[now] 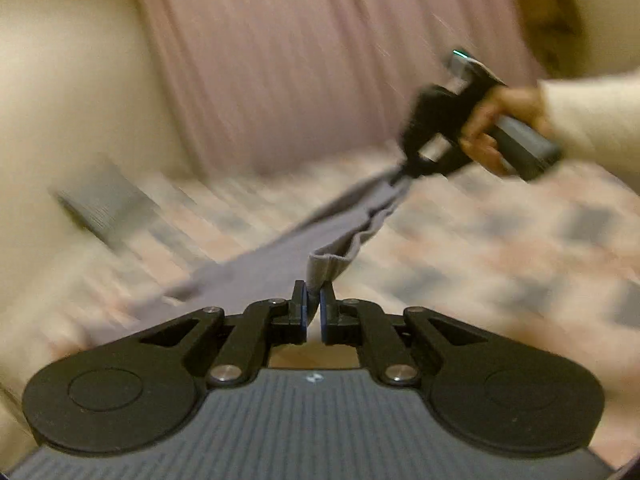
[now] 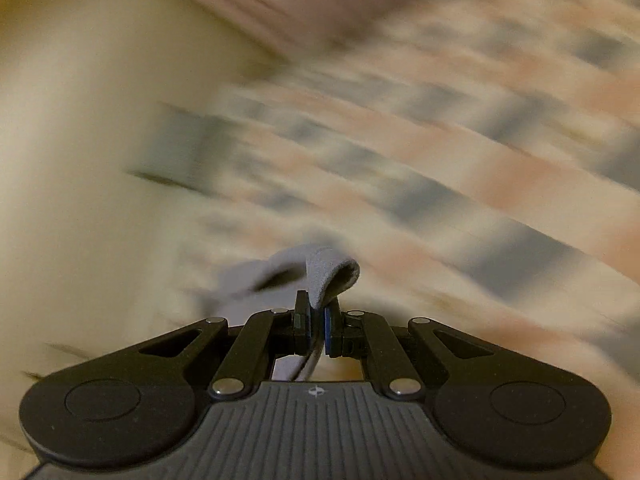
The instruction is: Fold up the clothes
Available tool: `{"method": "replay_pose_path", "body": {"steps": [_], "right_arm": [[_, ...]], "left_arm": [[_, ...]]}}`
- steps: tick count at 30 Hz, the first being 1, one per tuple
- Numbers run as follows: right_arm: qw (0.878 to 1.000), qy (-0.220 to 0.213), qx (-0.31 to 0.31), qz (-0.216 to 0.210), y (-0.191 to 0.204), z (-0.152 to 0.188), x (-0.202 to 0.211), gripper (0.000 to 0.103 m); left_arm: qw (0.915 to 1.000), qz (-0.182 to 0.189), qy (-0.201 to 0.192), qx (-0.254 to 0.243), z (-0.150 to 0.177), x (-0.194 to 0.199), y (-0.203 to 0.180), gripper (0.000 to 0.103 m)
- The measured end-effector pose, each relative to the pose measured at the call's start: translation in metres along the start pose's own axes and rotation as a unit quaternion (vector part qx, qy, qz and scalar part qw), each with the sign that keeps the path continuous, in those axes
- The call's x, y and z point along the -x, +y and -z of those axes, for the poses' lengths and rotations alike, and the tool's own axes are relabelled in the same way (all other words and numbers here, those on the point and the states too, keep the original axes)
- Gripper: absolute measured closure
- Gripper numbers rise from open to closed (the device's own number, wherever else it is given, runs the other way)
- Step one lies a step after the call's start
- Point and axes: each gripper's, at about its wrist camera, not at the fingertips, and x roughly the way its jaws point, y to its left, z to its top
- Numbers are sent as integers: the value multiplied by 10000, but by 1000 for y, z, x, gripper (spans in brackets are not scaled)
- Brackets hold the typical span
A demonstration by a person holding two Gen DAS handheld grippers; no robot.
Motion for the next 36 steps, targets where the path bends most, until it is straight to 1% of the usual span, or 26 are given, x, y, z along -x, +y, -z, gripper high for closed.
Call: {"method": "replay_pose_path", "body": {"steps": [2, 3, 4, 5, 6, 8, 9, 10, 12, 13, 14, 15, 16, 17, 18, 20, 22, 23, 26, 27, 28, 29, 30, 31, 33, 36], "right_arm": [[9953, 377, -86, 890, -73, 28, -14, 97], [9912, 537, -224, 1192, -107, 43, -17, 98], [9866, 702, -437, 1404, -139, 59, -21, 98], [9821, 824, -625, 1573, -166, 75, -25, 98], [9801, 853, -719, 1641, -180, 87, -31, 98], [9822, 832, -598, 1577, -194, 102, -40, 97], [9838, 812, -518, 1509, -197, 109, -42, 96], [9854, 799, -470, 1426, -196, 112, -41, 90], [9871, 783, -428, 1332, -202, 119, -36, 81], [9874, 785, -422, 1304, -205, 121, -34, 71], [9879, 790, -441, 1256, -208, 122, -31, 67], [9885, 767, -475, 1212, -211, 122, -30, 66], [9887, 753, -523, 1184, -216, 120, -30, 66], [9890, 758, -576, 1137, -223, 121, -28, 66], [9893, 756, -616, 1081, -228, 120, -28, 66], [9904, 742, -665, 954, -235, 122, -30, 65], [9914, 712, -643, 891, -241, 127, -21, 64], [9916, 703, -639, 879, -244, 122, -22, 64], [9912, 759, -607, 895, -244, 115, -28, 64], [9915, 775, -541, 897, -239, 109, -40, 69], [9917, 791, -475, 900, -234, 102, -51, 90], [9918, 807, -410, 902, -229, 96, -63, 98], [9919, 804, -332, 923, -224, 91, -71, 97], [9919, 775, -241, 975, -219, 89, -72, 98], [9917, 753, -116, 1032, -209, 86, -69, 98], [9934, 721, -101, 891, -201, 84, -46, 98]], "left_arm": [[9970, 496, 593, 19, 47, -28, -64, 99], [9939, 670, 871, -39, 67, -41, -92, 99], [9909, 751, 1109, -129, 85, -52, -112, 99], [9873, 824, 1343, -221, 103, -63, -132, 99], [9848, 826, 1480, -383, 119, -71, -143, 99], [9801, 753, 1656, -799, 149, -81, -163, 98], [9782, 708, 1660, -1030, 159, -83, -167, 97], [9758, 664, 1659, -1259, 169, -85, -171, 93], [9688, 614, 1533, -1851, 188, -83, -182, 91], [9622, 663, 1463, -2200, 196, -80, -188, 86], [9563, 683, 1365, -2492, 200, -79, -193, 79], [9498, 700, 1264, -2776, 205, -77, -198, 75], [9423, 716, 1162, -3058, 210, -76, -203, 69], [9359, 664, 1088, -3284, 211, -75, -206, 66], [9285, 634, 1030, -3510, 217, -79, -210, 66], [9184, 638, 987, -3778, 225, -88, -221, 64], [9079, 679, 1046, -4003, 237, -98, -226, 63], [9013, 693, 1068, -4141, 241, -101, -227, 63], [8841, 758, 926, -4517, 252, -105, -224, 62], [8825, 783, 919, -4546, 253, -107, -222, 62], [8812, 807, 916, -4566, 253, -109, -220, 62], [8810, 851, 946, -4557, 253, -112, -217, 69], [8803, 925, 1008, -4544, 252, -115, -215, 78], [8796, 993, 1085, -4524, 251, -116, -214, 100], [8766, 1110, 1069, -4559, 247, -113, -215, 101], [8666, 1446, 660, -4730, 236, -86, -220, 103]]}}
